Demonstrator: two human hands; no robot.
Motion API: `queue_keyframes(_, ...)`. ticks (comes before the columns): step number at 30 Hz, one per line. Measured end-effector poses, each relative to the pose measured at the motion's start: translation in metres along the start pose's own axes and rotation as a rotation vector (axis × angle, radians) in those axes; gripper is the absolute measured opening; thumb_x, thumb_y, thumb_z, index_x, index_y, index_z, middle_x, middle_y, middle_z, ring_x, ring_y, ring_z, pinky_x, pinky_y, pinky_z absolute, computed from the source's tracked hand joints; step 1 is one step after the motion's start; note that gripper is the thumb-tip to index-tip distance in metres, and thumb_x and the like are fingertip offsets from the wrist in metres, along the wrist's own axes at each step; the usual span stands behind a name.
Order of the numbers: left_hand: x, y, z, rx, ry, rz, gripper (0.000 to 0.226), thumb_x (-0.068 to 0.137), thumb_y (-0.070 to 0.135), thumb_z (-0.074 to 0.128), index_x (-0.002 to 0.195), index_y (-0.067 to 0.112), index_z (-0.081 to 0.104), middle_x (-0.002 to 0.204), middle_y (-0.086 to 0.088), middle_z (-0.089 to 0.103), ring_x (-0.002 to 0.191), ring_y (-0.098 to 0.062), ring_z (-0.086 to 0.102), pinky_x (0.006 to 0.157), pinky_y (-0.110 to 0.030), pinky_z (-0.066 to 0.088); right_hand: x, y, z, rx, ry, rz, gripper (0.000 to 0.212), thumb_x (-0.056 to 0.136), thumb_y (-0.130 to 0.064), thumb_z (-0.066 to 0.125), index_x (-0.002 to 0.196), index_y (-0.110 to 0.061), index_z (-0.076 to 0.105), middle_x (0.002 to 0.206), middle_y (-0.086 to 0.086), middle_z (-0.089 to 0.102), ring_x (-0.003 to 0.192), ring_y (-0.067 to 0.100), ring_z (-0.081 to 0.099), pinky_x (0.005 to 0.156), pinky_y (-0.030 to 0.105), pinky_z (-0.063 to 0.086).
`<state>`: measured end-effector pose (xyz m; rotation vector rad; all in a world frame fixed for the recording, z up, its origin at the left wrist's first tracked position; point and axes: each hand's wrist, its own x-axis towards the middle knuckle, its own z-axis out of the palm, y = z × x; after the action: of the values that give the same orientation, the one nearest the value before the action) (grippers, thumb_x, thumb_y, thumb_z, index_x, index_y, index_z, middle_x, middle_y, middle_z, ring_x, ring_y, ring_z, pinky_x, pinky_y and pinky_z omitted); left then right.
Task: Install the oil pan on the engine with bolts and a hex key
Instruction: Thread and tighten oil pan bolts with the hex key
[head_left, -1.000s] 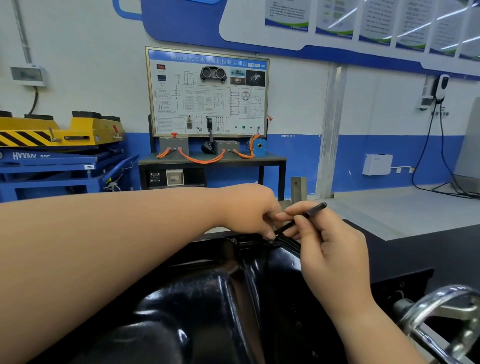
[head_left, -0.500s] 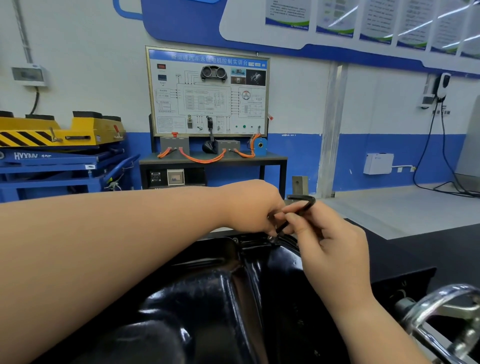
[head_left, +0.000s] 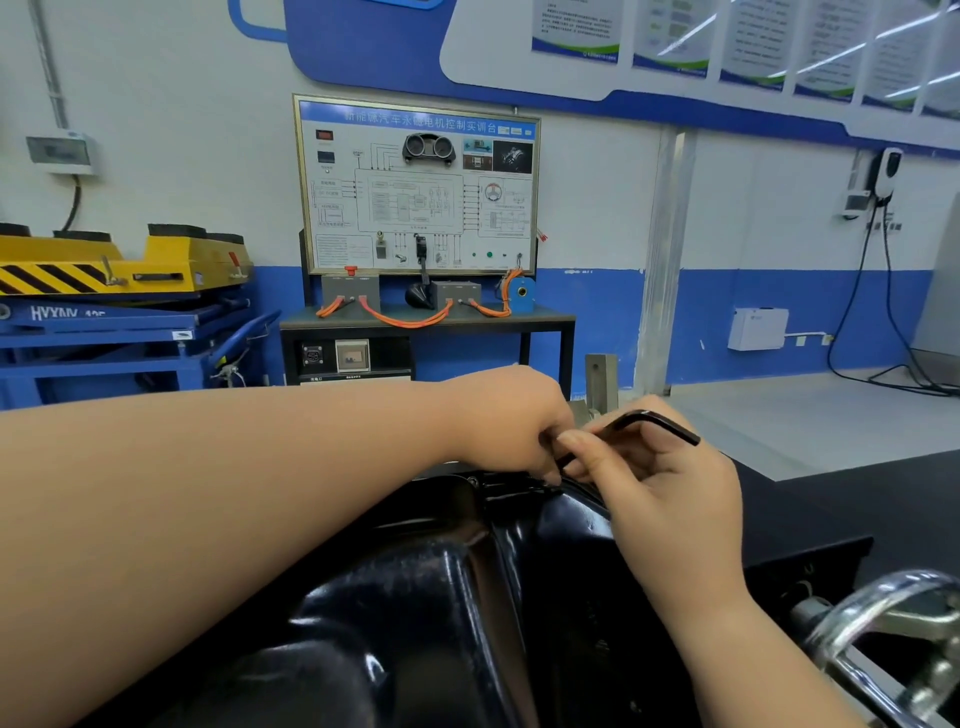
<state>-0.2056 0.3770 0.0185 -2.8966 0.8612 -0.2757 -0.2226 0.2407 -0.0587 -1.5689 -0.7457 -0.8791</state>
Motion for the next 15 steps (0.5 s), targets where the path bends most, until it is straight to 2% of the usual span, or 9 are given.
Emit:
queue_keyframes(1,0.0001,0.0003,0.0003,0.008,0.004,-0.006,0.037,0.083,0.026,0.066,0.056,0.025,0.04,0.051,0.01,0.039,0.048,-0.006,0.037,0.048,-0.012,0.031,-0.0003,-0.0008,-0.0012,0.018,-0.024,-0.009,0.008,0.078,-0.024,0.065,0.073,-0.029,0.062,0.072,-0.014,0.067,0.063,0.002,0.065,0.061,0.009,0.048)
queue_keyframes(3,0.0005,-0.0001,0.0011,0.006,0.01,-0.018,0.032,0.083,0.029,0.067,0.061,0.022,0.044,0.051,0.009,0.039,0.048,-0.006,0.037,0.046,-0.013,0.028,-0.0016,-0.0031,-0.0034,0.009,-0.088,-0.039,0.021,0.084,-0.019,0.058,0.084,-0.04,0.06,0.08,-0.017,0.067,0.068,0.002,0.065,0.066,0.009,0.048)
queue_keyframes(6,0.002,-0.0034,0.0039,-0.04,0.015,-0.029,0.032,0.082,0.029,0.068,0.058,0.02,0.047,0.05,0.008,0.041,0.048,-0.009,0.038,0.046,-0.015,0.028,-0.0028,-0.0054,-0.0046,-0.109,-0.127,-0.112,0.03,0.086,-0.013,0.054,0.092,-0.041,0.06,0.077,-0.017,0.066,0.073,0.002,0.062,0.071,0.008,0.046)
queue_keyframes(9,0.0024,-0.0047,0.0047,-0.065,0.003,-0.011,0.02,0.083,0.029,0.066,0.072,0.013,0.061,0.054,0.008,0.043,0.051,-0.007,0.04,0.051,-0.018,0.029,-0.0007,-0.0044,-0.0061,-0.104,-0.075,-0.085,0.028,0.083,-0.014,0.06,0.087,-0.041,0.063,0.071,-0.015,0.067,0.072,0.003,0.064,0.069,0.008,0.047)
queue_keyframes(11,0.0012,-0.0049,0.0039,-0.071,-0.001,-0.005,0.019,0.084,0.03,0.065,0.079,0.012,0.065,0.055,0.01,0.044,0.052,-0.004,0.041,0.05,-0.013,0.028,0.0004,-0.0024,-0.0056,-0.071,-0.041,-0.033,0.031,0.082,-0.012,0.069,0.077,-0.042,0.063,0.07,-0.015,0.068,0.069,0.002,0.065,0.064,0.009,0.049)
queue_keyframes(13,0.0006,-0.0051,0.0037,-0.079,0.005,-0.005,0.021,0.082,0.033,0.067,0.068,0.019,0.058,0.053,0.011,0.043,0.05,-0.003,0.041,0.049,-0.011,0.032,0.0011,0.0002,-0.0036,-0.027,-0.021,0.029,0.026,0.078,-0.013,0.073,0.068,-0.034,0.063,0.069,-0.013,0.068,0.065,0.006,0.066,0.061,0.014,0.051)
queue_keyframes(15,-0.0001,-0.0036,0.0031,-0.093,0.014,-0.007,0.032,0.081,0.035,0.069,0.058,0.028,0.046,0.052,0.011,0.043,0.05,-0.004,0.041,0.052,-0.009,0.033,0.0017,0.0013,-0.0004,-0.023,-0.02,0.049,0.013,0.074,-0.018,0.074,0.066,-0.019,0.064,0.065,-0.006,0.067,0.061,0.011,0.065,0.058,0.022,0.053)
